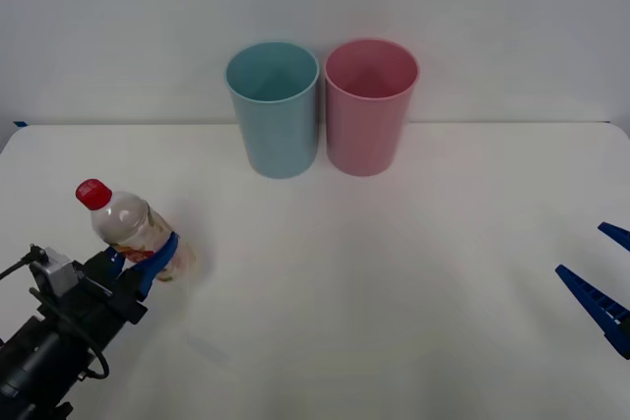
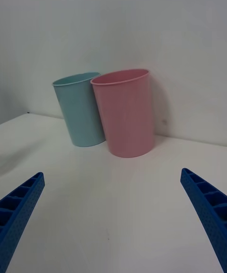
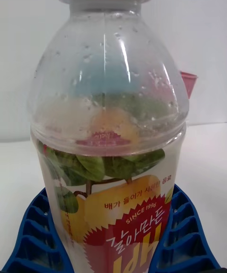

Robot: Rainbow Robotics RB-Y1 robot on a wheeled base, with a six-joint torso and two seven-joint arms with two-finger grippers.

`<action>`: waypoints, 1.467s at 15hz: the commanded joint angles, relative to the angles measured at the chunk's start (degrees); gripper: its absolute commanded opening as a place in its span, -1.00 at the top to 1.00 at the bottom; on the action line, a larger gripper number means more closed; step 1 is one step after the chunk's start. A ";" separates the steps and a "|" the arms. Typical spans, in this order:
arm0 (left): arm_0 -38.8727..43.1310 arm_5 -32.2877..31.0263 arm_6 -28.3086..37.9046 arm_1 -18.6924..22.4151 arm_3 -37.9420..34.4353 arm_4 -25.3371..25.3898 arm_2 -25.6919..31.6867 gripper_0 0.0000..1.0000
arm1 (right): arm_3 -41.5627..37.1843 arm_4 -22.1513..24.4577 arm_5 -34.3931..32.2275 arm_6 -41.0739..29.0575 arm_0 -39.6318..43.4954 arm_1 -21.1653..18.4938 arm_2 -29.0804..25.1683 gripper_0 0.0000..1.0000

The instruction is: Grasp the object on the table and drop it into the matching bin: aluminum can to the light blue bin, PET bottle to the pink bin.

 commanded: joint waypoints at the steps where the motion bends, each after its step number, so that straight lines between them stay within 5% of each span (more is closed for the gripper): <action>1: 1.57 4.03 3.23 -0.04 -6.83 1.10 0.18 1.00 | 0.00 0.00 0.00 0.00 0.00 0.00 0.00 -1.00; 6: 0.07 9.30 14.65 -0.04 -16.76 -3.47 1.14 1.00 | 0.00 0.00 0.00 0.00 0.00 0.00 0.00 -1.00; 14: -12.67 10.71 31.97 2.33 -17.29 -11.38 1.14 1.00 | 0.00 0.00 0.00 0.00 0.00 0.00 0.00 -1.00; 16: -17.51 10.62 36.45 2.68 -16.15 -14.81 0.88 1.00 | 0.00 0.00 0.00 0.00 0.00 0.00 0.00 -1.00; 22: -34.03 8.60 34.95 4.09 -2.53 -16.39 -4.92 1.00 | 0.00 0.00 0.00 0.00 0.00 0.00 0.00 -1.00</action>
